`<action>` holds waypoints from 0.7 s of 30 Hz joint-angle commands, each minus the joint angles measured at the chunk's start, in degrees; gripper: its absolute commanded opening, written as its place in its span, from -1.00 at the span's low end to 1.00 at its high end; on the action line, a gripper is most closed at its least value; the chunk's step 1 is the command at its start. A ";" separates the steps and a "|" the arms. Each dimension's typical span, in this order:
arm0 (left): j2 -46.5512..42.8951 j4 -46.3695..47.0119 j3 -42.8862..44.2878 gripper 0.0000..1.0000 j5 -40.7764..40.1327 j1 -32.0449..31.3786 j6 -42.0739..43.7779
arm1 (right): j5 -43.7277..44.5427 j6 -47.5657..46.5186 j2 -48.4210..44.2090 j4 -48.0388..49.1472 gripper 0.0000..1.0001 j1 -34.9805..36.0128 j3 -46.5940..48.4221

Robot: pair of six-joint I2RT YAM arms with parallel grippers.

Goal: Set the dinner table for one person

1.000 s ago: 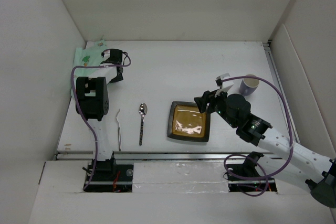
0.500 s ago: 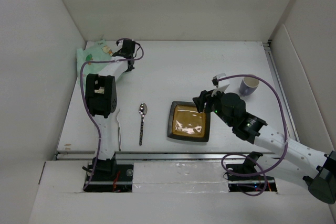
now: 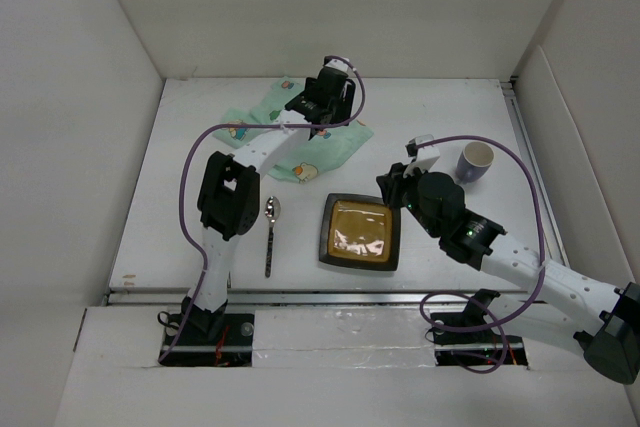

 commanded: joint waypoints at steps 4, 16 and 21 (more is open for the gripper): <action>-15.74 3.65 -10.92 0.30 -2.78 4.62 -5.79 | 4.73 1.91 1.99 5.01 -1.00 0.39 -0.26; -46.35 17.88 -61.02 -0.48 -6.30 8.66 -35.32 | -1.15 4.03 14.30 11.51 -1.00 -4.89 0.90; -45.33 22.99 -67.75 -0.22 -0.23 15.69 -37.36 | -2.47 4.29 15.53 11.16 -1.00 -5.41 -0.08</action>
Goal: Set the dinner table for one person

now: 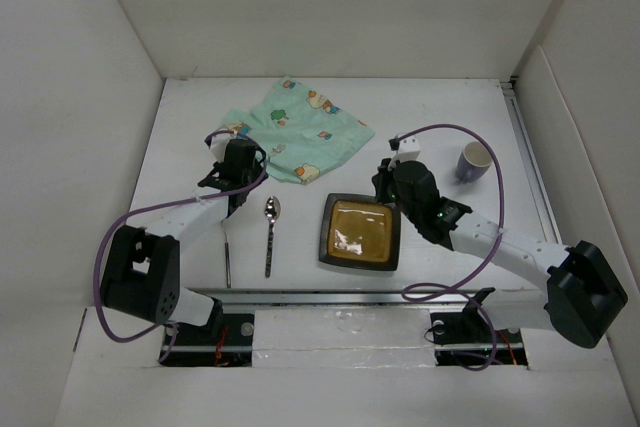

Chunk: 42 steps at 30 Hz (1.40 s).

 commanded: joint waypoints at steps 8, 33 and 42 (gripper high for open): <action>15.89 2.10 10.18 -0.14 -4.47 3.42 -0.23 | -1.62 0.90 -3.67 5.11 -0.95 -1.00 -3.92; 33.30 -3.96 24.25 -0.35 -8.61 3.95 4.87 | -3.55 0.38 -5.08 5.28 -0.92 -2.58 -4.54; 34.62 -4.66 26.10 -1.00 -7.91 3.95 6.28 | -3.64 0.82 -4.55 5.99 -0.93 -2.58 -4.98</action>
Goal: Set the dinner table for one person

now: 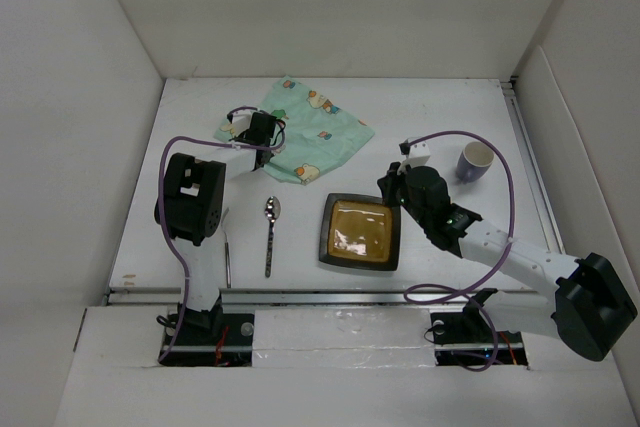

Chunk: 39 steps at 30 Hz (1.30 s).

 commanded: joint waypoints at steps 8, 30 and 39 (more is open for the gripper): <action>-13.87 -3.16 1.88 -1.00 4.24 0.25 1.80 | -0.37 1.45 5.62 4.22 -0.53 -2.85 2.88; -59.58 -5.28 -14.37 -1.00 3.89 0.25 2.25 | -15.57 5.14 38.50 7.55 0.41 -5.59 23.27; -60.74 -0.53 -11.57 -1.00 5.30 0.25 0.40 | -13.19 9.01 45.54 4.04 0.44 -7.07 31.71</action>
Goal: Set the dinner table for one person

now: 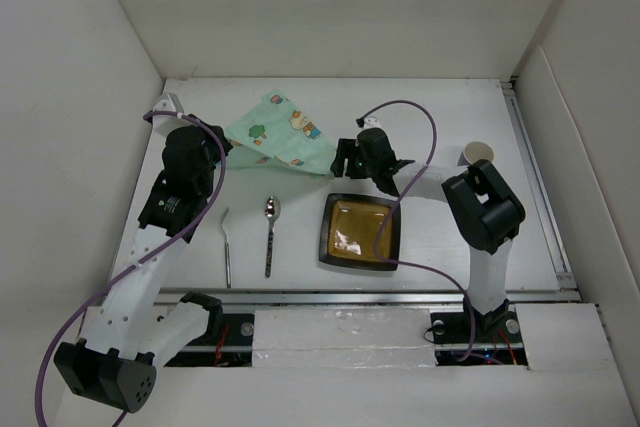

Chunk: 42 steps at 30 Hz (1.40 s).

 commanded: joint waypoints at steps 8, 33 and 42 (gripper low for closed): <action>1.37 7.57 5.08 -1.00 1.35 0.23 -1.15 | -8.88 2.94 6.18 6.16 0.18 -1.46 5.09; 24.67 12.67 27.44 -1.00 13.38 9.98 -0.89 | 7.36 -18.43 -20.88 -8.52 -1.00 -8.32 10.86; 19.84 15.22 5.81 -1.00 15.23 10.51 -4.31 | 11.93 -9.11 -28.08 -4.19 -0.15 -0.59 -15.39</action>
